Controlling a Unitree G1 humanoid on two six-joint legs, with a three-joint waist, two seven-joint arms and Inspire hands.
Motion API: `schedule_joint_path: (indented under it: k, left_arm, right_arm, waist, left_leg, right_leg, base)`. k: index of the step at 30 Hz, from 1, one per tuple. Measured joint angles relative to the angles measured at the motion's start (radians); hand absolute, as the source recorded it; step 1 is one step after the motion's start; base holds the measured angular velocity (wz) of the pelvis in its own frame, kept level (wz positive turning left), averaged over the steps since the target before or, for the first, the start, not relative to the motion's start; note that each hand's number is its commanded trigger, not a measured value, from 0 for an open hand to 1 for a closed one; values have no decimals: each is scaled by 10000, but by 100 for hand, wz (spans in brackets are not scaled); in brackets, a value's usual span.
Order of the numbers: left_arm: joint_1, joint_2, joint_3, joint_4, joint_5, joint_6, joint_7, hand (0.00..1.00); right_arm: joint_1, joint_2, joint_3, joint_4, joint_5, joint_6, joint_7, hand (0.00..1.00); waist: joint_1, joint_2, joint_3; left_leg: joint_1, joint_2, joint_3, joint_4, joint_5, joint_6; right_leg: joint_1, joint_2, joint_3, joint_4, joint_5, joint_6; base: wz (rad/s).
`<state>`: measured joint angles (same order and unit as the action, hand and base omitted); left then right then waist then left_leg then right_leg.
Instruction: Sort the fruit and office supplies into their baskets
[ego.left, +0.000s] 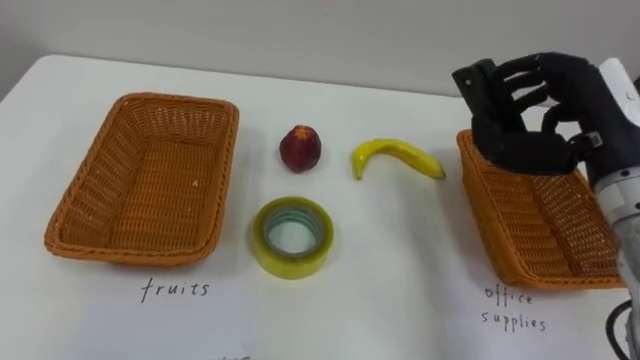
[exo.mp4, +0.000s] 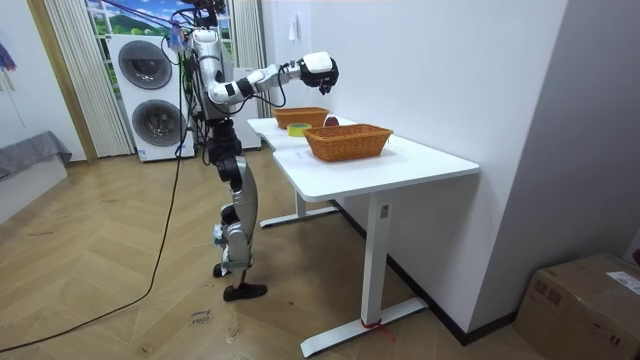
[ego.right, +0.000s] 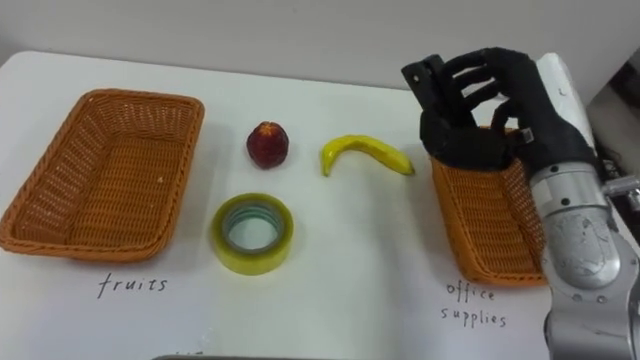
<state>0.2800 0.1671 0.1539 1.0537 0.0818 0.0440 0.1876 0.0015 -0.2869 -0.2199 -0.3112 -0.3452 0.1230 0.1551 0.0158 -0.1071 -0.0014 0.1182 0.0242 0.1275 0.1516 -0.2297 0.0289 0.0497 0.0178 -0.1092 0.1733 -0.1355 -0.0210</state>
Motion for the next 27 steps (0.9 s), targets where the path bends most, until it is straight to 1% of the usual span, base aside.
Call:
schedule_joint_path:
  k: [4,6,11,13,15,17,23,27]
  left_arm:
    - [19,6,94,-11,-18,0,-2,0]
    - [17,9,227,19,-20,-8,3,0]
    - [-47,10,379,269,-26,11,49,0]
    - [-41,9,379,277,-25,11,49,0]
    - [10,-6,380,288,-22,16,49,0]
    - [11,-10,379,288,-22,29,49,0]
    - [-80,-15,379,256,-21,70,45,0]
    - [-81,-15,378,255,-13,69,38,0]
  right_arm:
    - [0,-3,-1,30,12,-8,-216,100]
    - [5,-12,-103,216,308,-18,-399,100]
    - [17,-12,-362,755,403,-23,-786,100]
    - [18,-16,-456,1071,343,-21,-929,100]
    - [26,-29,-491,1389,339,-16,-1081,100]
    - [26,-66,-513,1670,296,-15,-1230,100]
    - [32,-120,-553,2132,-189,3,-1518,100]
    - [56,-171,-553,2172,-230,-10,-1522,100]
  waist:
    - [-110,2,2]
    - [-136,15,9]
    - [-183,26,12]
    - [-235,31,10]
    - [-378,56,8]
    - [-418,68,4]
    - [-454,62,-17]
    - [-451,40,-23]
  left_leg:
    - [56,0,-31,1,0,0]
    - [127,2,-32,-4,-1,1]
    - [138,1,-38,1,-6,2]
    - [137,0,-15,5,-6,2]
    - [130,-1,-10,4,-6,2]
    - [117,1,-1,-1,-6,2]
    - [83,1,15,-3,-4,2]
    - [93,0,15,-3,-4,2]
  right_leg:
    - [44,-4,-47,4,0,0]
    - [111,-3,-53,3,0,0]
    - [151,-9,-50,-2,0,0]
    - [152,-13,-49,-1,0,0]
    - [141,-12,-55,0,0,0]
    - [103,-6,-44,7,0,0]
    - [11,2,-17,46,0,0]
    - [13,3,-23,47,0,0]
  base:
    - [0]
    - [0]
    - [0]
    - [0]
    - [0]
    - [-5]
    - [-2]
    - [0]
